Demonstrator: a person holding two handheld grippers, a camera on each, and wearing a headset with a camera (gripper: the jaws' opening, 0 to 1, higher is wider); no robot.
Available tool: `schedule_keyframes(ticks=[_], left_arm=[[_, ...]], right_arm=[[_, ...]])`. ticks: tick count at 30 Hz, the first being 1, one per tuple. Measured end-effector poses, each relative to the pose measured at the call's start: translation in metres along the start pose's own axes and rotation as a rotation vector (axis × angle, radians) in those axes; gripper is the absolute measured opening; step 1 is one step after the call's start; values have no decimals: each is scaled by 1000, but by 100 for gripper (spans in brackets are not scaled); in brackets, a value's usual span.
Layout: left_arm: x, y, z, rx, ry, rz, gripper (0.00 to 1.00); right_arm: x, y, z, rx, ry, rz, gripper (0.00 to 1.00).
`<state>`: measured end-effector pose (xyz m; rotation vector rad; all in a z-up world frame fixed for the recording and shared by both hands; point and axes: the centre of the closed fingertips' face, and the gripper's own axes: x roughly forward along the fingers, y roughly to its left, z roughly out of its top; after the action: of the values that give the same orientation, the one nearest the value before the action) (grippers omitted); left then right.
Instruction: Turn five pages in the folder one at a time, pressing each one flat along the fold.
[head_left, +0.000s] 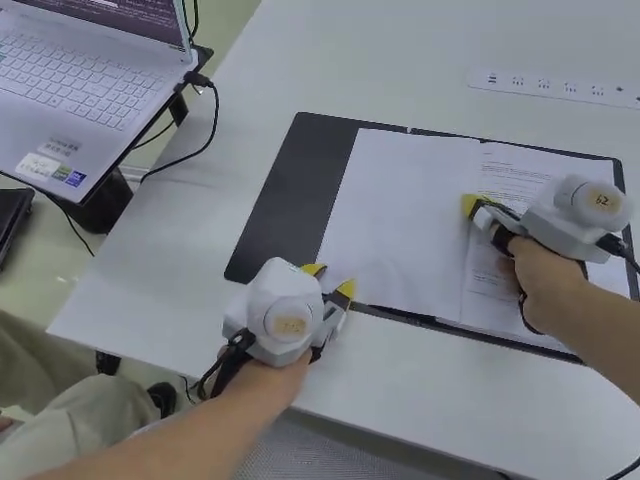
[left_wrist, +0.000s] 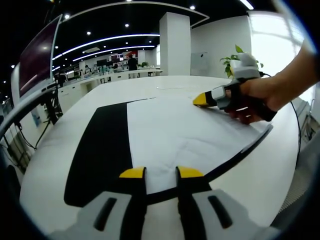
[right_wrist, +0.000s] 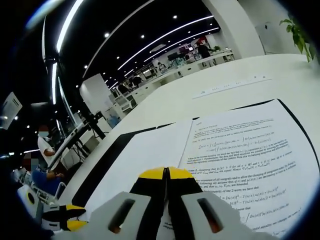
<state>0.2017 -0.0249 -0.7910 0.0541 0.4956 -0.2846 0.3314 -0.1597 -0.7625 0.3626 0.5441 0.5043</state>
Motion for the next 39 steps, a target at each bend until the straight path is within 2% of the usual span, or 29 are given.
schedule_keyframes(ticks=[9,12,16,28,30,39], left_arm=[[2,1,-2,1,1,0,22],[2,1,-1,0,1,0,22],[2,1,-1,0,2,0,22],[1,1,-1,0,2,0,22],[2,1,-2,0,2,1,22],[1,1,-1,1,2,0,21]], right_arm=[[-11,6,-9,7,0,8,0],[-16,12,-18,1,25,25,0],[-20,15,-27,-4,28,33,0],[-39,24,-40,10,25,42,0],[-42,26,-46,3,42,45,0],[-54,31,-58,5,51,52,0]])
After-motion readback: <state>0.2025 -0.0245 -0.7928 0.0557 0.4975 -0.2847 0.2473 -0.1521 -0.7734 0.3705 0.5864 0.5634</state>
